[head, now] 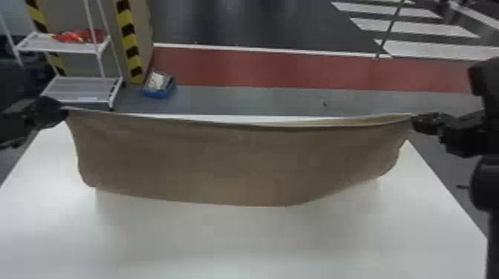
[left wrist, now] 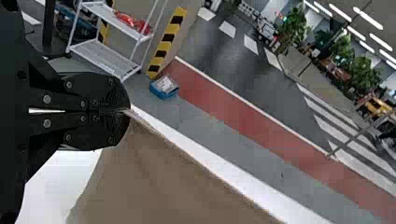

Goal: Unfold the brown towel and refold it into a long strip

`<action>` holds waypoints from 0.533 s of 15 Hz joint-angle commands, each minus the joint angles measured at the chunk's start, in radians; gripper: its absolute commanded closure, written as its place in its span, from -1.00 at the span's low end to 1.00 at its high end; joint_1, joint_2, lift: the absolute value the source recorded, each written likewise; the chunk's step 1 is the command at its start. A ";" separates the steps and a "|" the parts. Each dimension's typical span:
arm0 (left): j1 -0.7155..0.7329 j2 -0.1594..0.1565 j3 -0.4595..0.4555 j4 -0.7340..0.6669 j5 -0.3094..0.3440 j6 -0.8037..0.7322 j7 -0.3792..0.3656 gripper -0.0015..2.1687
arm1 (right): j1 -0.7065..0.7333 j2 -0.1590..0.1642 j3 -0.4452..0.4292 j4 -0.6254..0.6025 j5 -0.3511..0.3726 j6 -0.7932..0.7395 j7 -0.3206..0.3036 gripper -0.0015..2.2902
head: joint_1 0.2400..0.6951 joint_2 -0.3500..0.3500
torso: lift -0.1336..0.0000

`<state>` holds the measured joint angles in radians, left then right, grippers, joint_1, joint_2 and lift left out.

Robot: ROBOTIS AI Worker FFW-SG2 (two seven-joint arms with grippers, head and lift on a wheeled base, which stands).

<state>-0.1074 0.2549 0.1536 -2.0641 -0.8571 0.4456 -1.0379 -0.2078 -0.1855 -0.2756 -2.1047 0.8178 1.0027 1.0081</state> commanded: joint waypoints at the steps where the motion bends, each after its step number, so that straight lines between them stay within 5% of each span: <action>1: -0.201 -0.031 -0.078 0.194 -0.008 0.088 0.064 0.96 | -0.150 0.003 0.096 0.109 0.023 0.080 -0.054 0.76 | 0.61 -0.32 | -0.85; 4: -0.406 -0.049 -0.129 0.386 -0.010 0.198 0.171 0.96 | -0.320 0.015 0.150 0.238 0.026 0.126 -0.129 0.76 | 0.16 -0.22 | -0.85; 8: -0.416 -0.034 -0.097 0.294 0.024 0.262 0.229 0.96 | -0.403 0.003 0.133 0.232 0.011 0.162 -0.141 0.76 | -0.30 -0.14 | -0.85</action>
<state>-0.5393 0.2123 0.0352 -1.7051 -0.8539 0.6764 -0.8112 -0.5958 -0.1719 -0.1345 -1.8536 0.8364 1.1406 0.8633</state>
